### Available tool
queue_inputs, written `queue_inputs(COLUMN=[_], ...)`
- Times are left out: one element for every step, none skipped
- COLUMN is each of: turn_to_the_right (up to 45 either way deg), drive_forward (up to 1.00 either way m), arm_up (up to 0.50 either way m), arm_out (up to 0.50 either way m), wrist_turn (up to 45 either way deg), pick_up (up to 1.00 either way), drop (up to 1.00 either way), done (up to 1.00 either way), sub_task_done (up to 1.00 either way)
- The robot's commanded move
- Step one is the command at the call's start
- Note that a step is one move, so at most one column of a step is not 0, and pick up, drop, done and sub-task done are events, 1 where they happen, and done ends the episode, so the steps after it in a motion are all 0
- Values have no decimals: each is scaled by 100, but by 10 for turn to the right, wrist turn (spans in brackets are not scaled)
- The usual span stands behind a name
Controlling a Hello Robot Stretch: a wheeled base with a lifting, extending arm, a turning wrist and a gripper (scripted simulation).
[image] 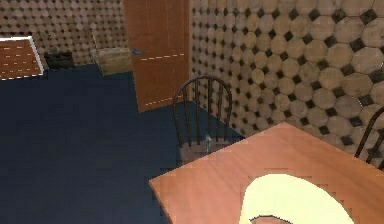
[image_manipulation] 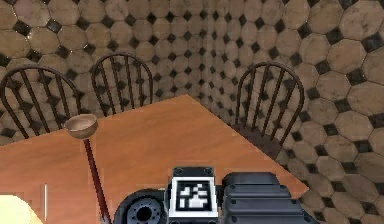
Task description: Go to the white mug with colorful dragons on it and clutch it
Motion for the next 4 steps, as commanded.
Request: queue_inputs(turn_to_the_right=[0, 0, 0, 0], drive_forward=[0, 0, 0, 0], arm_up=[0, 0, -30, 0], arm_out=[0, 0, 0, 0], wrist_turn=[450, 390, 0, 0], pick_up=[0, 0, 0, 100], drop=[0, 0, 0, 0], done=[0, 0, 0, 0], sub_task_done=[0, 0, 0, 0])
